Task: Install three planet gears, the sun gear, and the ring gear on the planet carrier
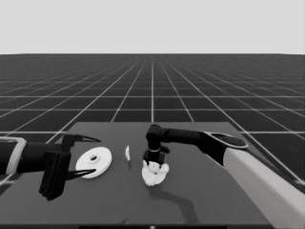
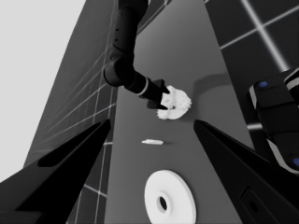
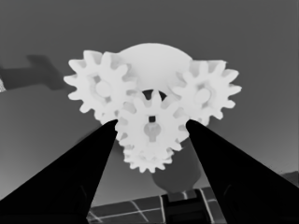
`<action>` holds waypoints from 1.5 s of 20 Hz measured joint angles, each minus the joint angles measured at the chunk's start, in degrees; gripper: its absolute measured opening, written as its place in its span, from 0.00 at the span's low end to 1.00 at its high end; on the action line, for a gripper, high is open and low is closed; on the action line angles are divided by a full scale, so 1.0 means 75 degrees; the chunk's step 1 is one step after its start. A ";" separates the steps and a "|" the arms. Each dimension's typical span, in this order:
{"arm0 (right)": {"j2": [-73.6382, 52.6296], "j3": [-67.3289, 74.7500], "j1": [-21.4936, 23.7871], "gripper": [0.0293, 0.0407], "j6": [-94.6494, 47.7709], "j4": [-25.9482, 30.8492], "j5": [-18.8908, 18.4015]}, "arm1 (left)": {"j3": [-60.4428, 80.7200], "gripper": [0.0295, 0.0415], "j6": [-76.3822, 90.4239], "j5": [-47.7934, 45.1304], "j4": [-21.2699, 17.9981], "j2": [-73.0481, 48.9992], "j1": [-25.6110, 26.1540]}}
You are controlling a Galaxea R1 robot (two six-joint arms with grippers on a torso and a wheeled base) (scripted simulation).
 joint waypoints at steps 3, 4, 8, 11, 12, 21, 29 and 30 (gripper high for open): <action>0.0000 0.0000 -0.0001 0.15 0.0240 0.0000 0.0000 | 0.0000 0.75 0.0000 0.0000 0.0000 0.0000 0.0000; 0.0000 0.0000 0.0000 0.15 0.0320 0.0000 -0.0001 | 0.0000 0.75 0.0000 0.0000 0.0000 0.0000 0.0000; -0.0001 0.0000 -0.0003 0.15 0.0640 0.0000 -0.0001 | 0.0000 0.75 0.0000 0.0000 0.0000 0.0000 0.0000; -0.0001 0.0000 -0.0002 0.15 0.0880 0.0000 -0.0001 | 0.0000 0.75 0.0000 0.0000 0.0000 0.0000 0.0000; -0.0001 0.0000 -0.0002 0.15 0.0960 0.0000 -0.0001 | 0.0000 0.75 0.0000 0.0000 0.0000 0.0000 0.0000; -0.0001 -0.0001 -0.0005 0.15 0.1680 0.0000 -0.0001 | 0.0000 0.75 0.0000 0.0000 0.0000 0.0000 0.0000; -0.0001 0.0000 -0.0007 0.15 0.2320 0.0000 -0.0001 | 0.0000 0.75 0.0000 0.0000 0.0000 0.0000 0.0000; -0.0001 0.0000 -0.0007 0.15 0.2400 0.0000 -0.0001 | 0.0000 0.75 0.0000 0.0000 0.0000 0.0000 0.0000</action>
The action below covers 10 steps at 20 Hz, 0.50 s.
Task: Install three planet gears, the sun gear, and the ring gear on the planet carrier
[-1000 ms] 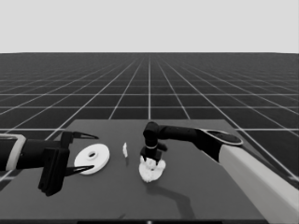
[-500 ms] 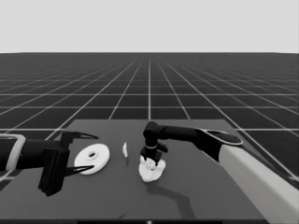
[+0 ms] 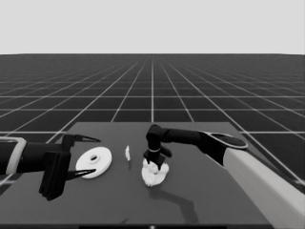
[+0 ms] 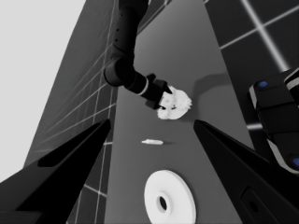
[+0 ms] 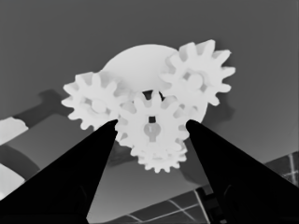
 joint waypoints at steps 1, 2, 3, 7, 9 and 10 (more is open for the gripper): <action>0.0000 0.0000 -0.0001 0.15 0.0080 0.0000 0.0000 | 0.0000 0.75 0.0000 0.0000 0.0000 0.0000 0.0000; 0.0000 0.0000 -0.0001 0.15 0.0160 0.0000 0.0000 | 0.0000 0.75 0.0000 0.0000 0.0000 0.0000 0.0000; 0.0000 -0.0001 -0.0003 0.15 0.0240 -0.0001 0.0001 | 0.0000 0.75 0.0000 0.0000 0.0000 0.0000 0.0000; -0.0001 -0.0002 -0.0006 0.15 0.0560 -0.0002 0.0001 | 0.0000 0.75 0.0000 0.0000 0.0000 0.0000 0.0000; -0.0001 -0.0002 -0.0007 0.15 0.0720 -0.0001 0.0001 | 0.0000 0.75 0.0000 0.0000 0.0000 0.0000 0.0000; -0.0001 -0.0002 -0.0008 0.15 0.0800 -0.0001 0.0001 | 0.0000 0.75 0.0000 0.0000 0.0000 0.0000 0.0000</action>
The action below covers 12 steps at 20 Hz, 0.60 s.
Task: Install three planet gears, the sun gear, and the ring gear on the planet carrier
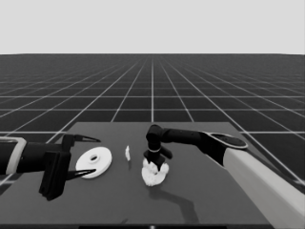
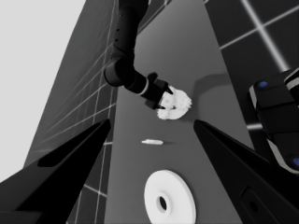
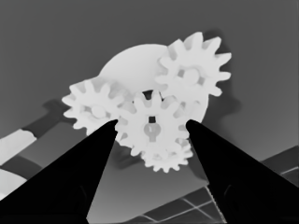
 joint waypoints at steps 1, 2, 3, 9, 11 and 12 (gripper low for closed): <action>0.0000 0.0000 0.0000 0.15 0.0080 0.0000 0.0000 | 0.0000 0.75 0.0000 0.0000 0.0000 0.0000 0.0000; -0.0001 0.0000 0.0000 0.15 0.0160 0.0000 0.0000 | 0.0000 0.75 0.0000 0.0000 0.0000 0.0000 0.0000; -0.0001 -0.0001 0.0001 0.15 0.0240 0.0000 0.0000 | 0.0000 0.75 0.0000 0.0000 0.0000 0.0000 0.0000; -0.0001 0.0000 -0.0001 0.15 0.0720 0.0000 0.0000 | 0.0000 0.75 0.0000 0.0000 0.0000 0.0000 0.0000; -0.0001 0.0000 -0.0001 0.15 0.0880 0.0000 0.0000 | 0.0000 0.75 0.0000 0.0000 0.0000 0.0000 0.0000; -0.0001 0.0000 -0.0001 0.15 0.0960 0.0000 0.0000 | 0.0000 0.75 0.0000 0.0000 0.0000 0.0000 0.0000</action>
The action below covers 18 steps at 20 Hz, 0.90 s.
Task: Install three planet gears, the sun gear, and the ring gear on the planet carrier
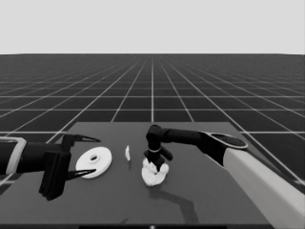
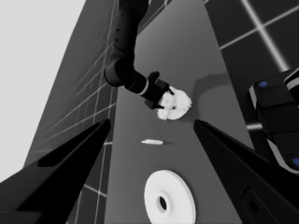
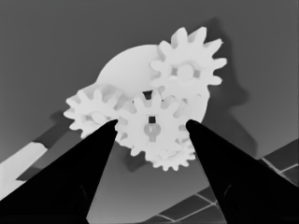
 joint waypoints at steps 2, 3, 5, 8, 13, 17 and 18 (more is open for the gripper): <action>0.0000 0.0000 0.0000 0.15 0.0160 0.0000 0.0000 | 0.0000 0.75 0.0000 0.0000 0.0000 0.0000 0.0000; 0.0000 0.0000 0.0000 0.15 0.0240 0.0000 0.0000 | 0.0000 0.75 0.0000 0.0000 0.0000 0.0000 0.0000; 0.0001 0.0000 0.0000 0.15 0.0400 0.0000 0.0000 | 0.0000 0.75 0.0000 0.0000 0.0000 0.0000 0.0000; 0.0000 0.0000 0.0001 0.15 0.0640 0.0000 0.0000 | 0.0000 0.75 0.0000 0.0000 0.0000 0.0000 0.0000; 0.0000 0.0000 0.0001 0.15 0.1040 0.0000 0.0000 | 0.0000 0.75 0.0000 0.0000 0.0000 0.0000 0.0000; 0.0000 0.0000 0.0002 0.15 0.1360 -0.0001 0.0000 | 0.0000 0.75 0.0000 0.0000 0.0000 0.0000 0.0000; 0.0001 0.0000 0.0002 0.15 0.1440 -0.0001 0.0000 | 0.0000 0.75 0.0000 0.0000 0.0000 0.0000 0.0000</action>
